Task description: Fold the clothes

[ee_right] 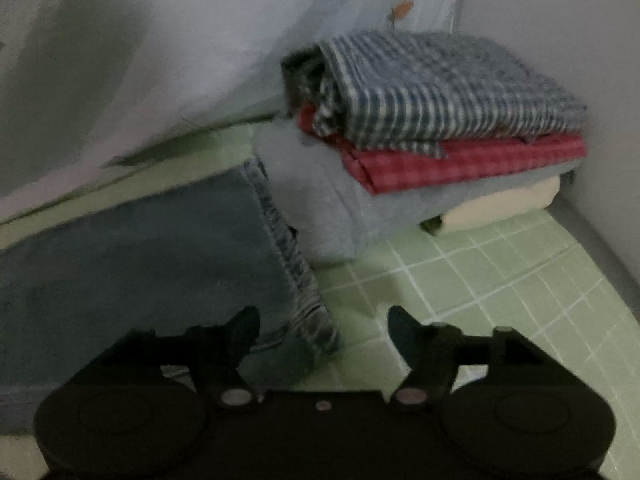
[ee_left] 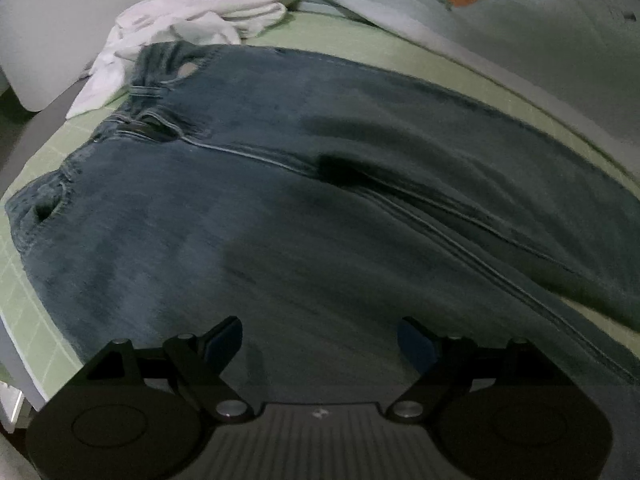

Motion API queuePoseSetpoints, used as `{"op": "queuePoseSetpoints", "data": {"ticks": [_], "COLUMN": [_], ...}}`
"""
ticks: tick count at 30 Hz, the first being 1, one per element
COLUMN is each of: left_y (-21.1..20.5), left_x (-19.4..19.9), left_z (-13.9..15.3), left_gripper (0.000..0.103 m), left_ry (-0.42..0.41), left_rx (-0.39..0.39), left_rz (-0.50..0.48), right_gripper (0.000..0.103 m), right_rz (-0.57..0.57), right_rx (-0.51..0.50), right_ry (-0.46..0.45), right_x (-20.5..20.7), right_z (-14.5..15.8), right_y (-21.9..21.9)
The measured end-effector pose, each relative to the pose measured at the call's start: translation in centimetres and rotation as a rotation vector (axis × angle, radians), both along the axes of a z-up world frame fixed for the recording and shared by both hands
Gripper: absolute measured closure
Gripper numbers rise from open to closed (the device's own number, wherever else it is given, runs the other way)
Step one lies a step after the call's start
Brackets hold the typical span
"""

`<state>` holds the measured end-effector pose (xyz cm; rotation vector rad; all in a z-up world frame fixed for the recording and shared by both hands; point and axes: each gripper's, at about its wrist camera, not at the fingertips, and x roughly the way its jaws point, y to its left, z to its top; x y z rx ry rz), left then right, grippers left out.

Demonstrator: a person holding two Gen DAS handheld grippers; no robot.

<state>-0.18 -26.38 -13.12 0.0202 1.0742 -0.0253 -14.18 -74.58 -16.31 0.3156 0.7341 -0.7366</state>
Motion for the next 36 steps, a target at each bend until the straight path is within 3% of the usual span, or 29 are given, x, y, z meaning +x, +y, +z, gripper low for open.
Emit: {"op": "queuePoseSetpoints", "data": {"ticks": [2, 5, 8, 13, 22, 29, 36], "left_y": [1.6, 5.2, 9.3, 16.9, 26.1, 28.9, 29.8], "left_x": [0.2, 0.7, 1.3, 2.1, 6.1, 9.3, 9.8], "left_z": [0.3, 0.3, 0.3, 0.6, 0.9, -0.8, -0.7], "left_gripper": [0.017, 0.017, 0.017, 0.017, 0.016, 0.014, 0.013], "left_ry": [-0.016, -0.025, -0.022, -0.021, -0.036, 0.040, 0.043], "left_rx": [-0.010, -0.036, -0.068, -0.096, -0.098, -0.181, -0.159], "left_rz": [0.016, 0.060, 0.105, 0.175, 0.162, 0.189, 0.199], "right_gripper": [0.005, 0.000, 0.000, 0.000, 0.000, 0.000, 0.000], "right_rz": [-0.032, -0.047, -0.063, -0.079, -0.118, -0.178, -0.214], "right_rx": [0.026, 0.044, 0.069, 0.203, 0.288, 0.296, 0.300], "right_ry": [-0.030, -0.063, -0.078, -0.085, -0.100, -0.121, -0.118], "right_x": [-1.3, -3.3, -5.3, -7.1, -5.4, -4.8, -4.2], "right_z": [0.7, 1.1, 1.2, 0.2, -0.6, -0.5, -0.4], "right_y": [1.6, 5.5, 10.7, 19.4, 32.0, 36.9, 38.5]}}
